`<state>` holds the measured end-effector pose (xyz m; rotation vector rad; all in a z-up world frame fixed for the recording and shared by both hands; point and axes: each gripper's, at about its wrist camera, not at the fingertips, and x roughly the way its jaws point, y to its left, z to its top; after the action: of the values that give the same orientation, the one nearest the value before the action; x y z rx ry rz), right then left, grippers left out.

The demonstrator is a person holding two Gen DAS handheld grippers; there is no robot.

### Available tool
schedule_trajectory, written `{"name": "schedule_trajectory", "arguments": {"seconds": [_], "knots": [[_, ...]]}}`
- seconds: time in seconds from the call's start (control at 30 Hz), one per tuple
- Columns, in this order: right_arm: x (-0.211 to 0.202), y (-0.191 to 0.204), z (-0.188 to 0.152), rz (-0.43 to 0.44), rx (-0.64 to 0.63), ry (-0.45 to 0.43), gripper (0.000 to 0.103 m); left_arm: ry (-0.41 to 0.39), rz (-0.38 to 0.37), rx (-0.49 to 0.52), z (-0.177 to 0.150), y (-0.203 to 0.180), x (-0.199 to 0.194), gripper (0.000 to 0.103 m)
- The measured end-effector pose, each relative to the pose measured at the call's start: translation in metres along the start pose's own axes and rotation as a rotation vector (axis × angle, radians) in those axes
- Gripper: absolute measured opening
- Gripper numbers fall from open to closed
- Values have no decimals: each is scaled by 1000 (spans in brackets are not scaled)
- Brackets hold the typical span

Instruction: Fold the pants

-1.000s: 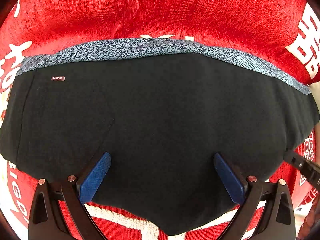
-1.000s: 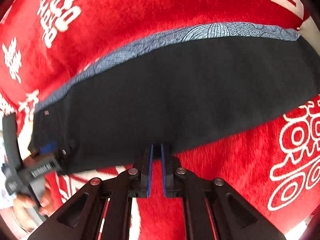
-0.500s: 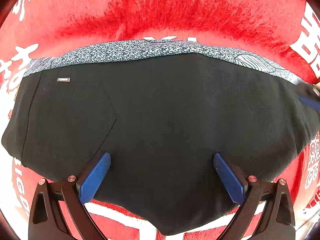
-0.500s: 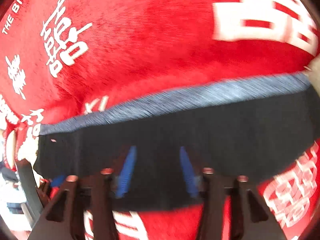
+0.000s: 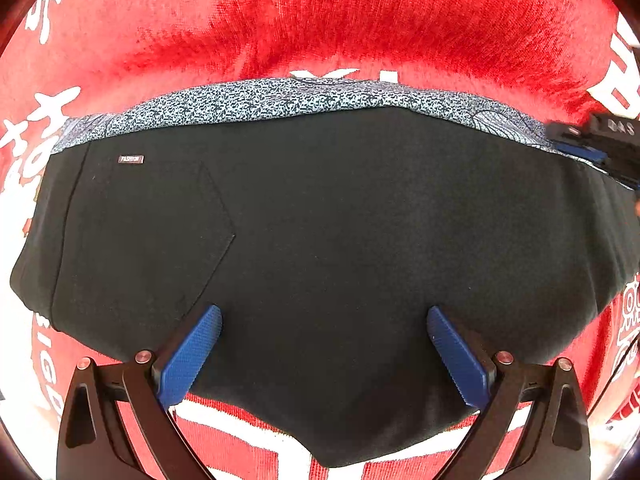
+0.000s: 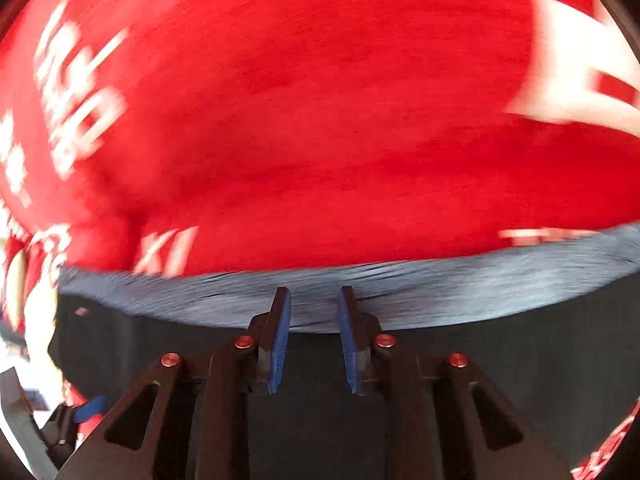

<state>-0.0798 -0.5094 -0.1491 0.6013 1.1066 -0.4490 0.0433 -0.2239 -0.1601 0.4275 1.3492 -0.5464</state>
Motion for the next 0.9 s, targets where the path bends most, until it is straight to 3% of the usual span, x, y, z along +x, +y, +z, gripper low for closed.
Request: {"name": "schedule_trajectory", "arguments": {"seconds": [0.27,0.3,0.33,0.37,0.47,0.57,0.63,0.67,0.73,0.77,0.9], "knots": [[-47,-157,-1,-283,283,-90,27,3,44,16,4,-18,3,103],[-54,-168,-3,-309,316,-90,33,13,60,20,6,-22,2,103],[-62,-178,-6,-342,356,-76,45,24,78,26,8,-26,0,103],[-68,-182,-9,-347,384,-70,49,33,95,30,11,-30,-2,103],[-96,-182,-32,-275,432,-84,52,12,55,24,21,-48,-21,103],[-109,-156,-59,-250,306,-96,56,-28,17,64,29,-84,-32,103],[-92,-149,-78,-221,268,-42,66,-29,15,105,31,-113,-23,103],[-78,-147,-87,-216,264,-6,66,-3,20,131,31,-129,-11,103],[-81,-139,-95,-248,207,-63,67,32,54,164,25,-144,9,103],[-83,-137,-96,-243,206,-43,67,5,57,148,24,-146,9,103],[-119,-165,-125,3,397,-103,70,38,59,99,26,-149,2,103]]}}
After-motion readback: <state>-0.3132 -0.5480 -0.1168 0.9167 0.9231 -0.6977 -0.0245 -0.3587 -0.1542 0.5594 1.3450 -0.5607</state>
